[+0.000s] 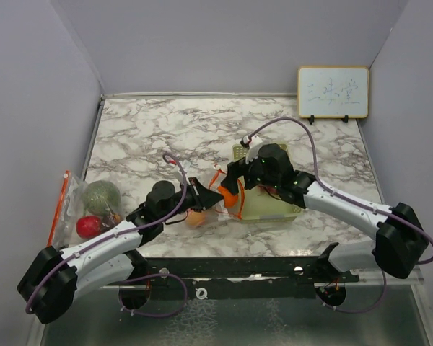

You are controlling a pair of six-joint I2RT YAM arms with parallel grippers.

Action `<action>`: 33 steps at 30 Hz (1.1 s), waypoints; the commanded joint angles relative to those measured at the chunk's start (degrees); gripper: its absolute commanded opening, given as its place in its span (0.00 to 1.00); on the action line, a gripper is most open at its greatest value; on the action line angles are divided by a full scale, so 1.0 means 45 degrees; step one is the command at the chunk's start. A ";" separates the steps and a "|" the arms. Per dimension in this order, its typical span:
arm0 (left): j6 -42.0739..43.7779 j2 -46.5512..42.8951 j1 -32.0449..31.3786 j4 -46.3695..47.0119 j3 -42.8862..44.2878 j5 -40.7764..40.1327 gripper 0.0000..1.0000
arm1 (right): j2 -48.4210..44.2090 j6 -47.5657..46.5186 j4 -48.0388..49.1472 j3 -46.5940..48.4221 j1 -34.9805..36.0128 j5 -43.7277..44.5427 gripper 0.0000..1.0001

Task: Place the food in the zip-top bag and seal the zipper
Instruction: Place the fake fruit in the zipper food storage bag, then pick up the fake fruit from the bin.

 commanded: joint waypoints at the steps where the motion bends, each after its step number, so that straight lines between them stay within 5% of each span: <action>1: 0.0140 -0.0075 0.0215 0.0710 -0.0182 -0.0378 0.00 | -0.1379 -0.0324 -0.1255 0.0405 0.0015 0.0640 1.00; 10: 0.0544 -0.1249 0.0255 -0.0651 0.0609 -0.0386 0.00 | -0.1225 0.1059 -0.5172 0.0878 -0.0453 0.5733 1.00; 16: 0.1067 -0.3207 0.0255 -0.1284 0.0948 -0.1354 0.00 | -0.0832 0.1745 -0.5263 0.0190 -0.1167 0.5701 1.00; 23: -0.0753 -0.2735 0.0379 0.2580 -0.2381 -0.1473 0.00 | 0.0634 0.1206 -0.4375 -0.0087 -0.1713 0.4948 1.00; 33: -0.0434 -0.2816 0.1152 0.0608 -0.1390 -0.0534 0.00 | 0.2736 0.0535 -0.3503 -0.0067 -0.1888 0.4835 1.00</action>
